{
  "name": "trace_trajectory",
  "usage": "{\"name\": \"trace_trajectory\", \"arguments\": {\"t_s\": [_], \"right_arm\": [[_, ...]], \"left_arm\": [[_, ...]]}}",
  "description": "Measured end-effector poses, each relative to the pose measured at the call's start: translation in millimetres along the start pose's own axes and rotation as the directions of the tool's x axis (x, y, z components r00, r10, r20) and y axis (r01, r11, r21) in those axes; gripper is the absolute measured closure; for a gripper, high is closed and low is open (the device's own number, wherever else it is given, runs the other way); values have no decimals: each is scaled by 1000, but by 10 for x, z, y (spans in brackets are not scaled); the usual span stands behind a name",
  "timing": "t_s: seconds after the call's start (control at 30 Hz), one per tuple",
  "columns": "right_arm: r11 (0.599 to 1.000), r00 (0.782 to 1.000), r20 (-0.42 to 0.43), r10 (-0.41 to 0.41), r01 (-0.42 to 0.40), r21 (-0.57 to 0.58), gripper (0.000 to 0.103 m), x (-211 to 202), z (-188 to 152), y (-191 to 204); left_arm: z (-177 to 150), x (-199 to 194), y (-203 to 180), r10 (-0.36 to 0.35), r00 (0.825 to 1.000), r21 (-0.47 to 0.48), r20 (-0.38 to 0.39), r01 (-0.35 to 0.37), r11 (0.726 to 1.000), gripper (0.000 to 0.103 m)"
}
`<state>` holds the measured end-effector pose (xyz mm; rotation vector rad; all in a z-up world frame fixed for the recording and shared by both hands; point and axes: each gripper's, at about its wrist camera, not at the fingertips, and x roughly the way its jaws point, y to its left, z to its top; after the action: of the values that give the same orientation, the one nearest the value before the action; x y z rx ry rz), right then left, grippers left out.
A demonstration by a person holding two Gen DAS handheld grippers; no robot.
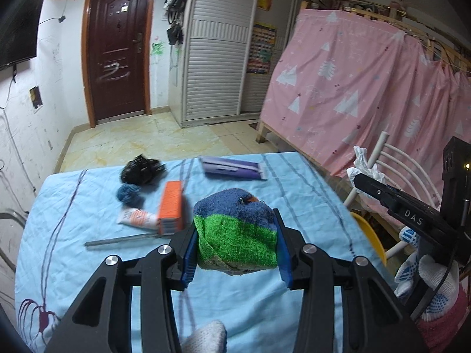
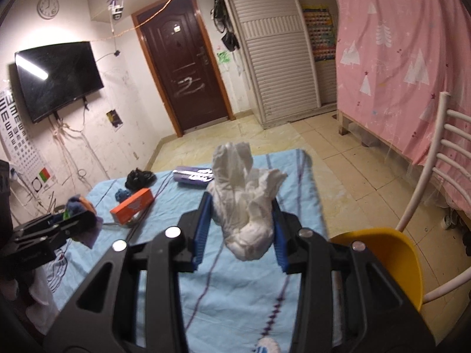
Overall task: Collect trash
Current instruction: 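Carry the knit cloth and white cloth to the yellow bin and open both tools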
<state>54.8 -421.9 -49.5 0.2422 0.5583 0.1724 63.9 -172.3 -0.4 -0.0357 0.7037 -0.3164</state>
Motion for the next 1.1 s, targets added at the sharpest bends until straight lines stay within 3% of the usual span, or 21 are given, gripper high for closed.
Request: {"name": "trace_trajectory", "arguments": {"t_s": [0.4,0.93,1.03,1.1], "right_arm": [[994,996,19,-91,89,66,67,-184,-102,-596],[965,976,-54,-213,218,144,67,-194,-462,-1300],[958,973,-79,-216,227,177,60,-138,-523,-1428],[952,972,-85,-220,233,199,48,-133,-547,-1491]], "left_arm": [[92,199,-643,-72,997,89,-4,72,993,68],[62,441,-1668,-199,980,264,-30,199,944,68],[40,514,-1825,-226,973,286,-41,229,931,68],[23,581,-1920,-235,971,299,-53,240,923,68]]}}
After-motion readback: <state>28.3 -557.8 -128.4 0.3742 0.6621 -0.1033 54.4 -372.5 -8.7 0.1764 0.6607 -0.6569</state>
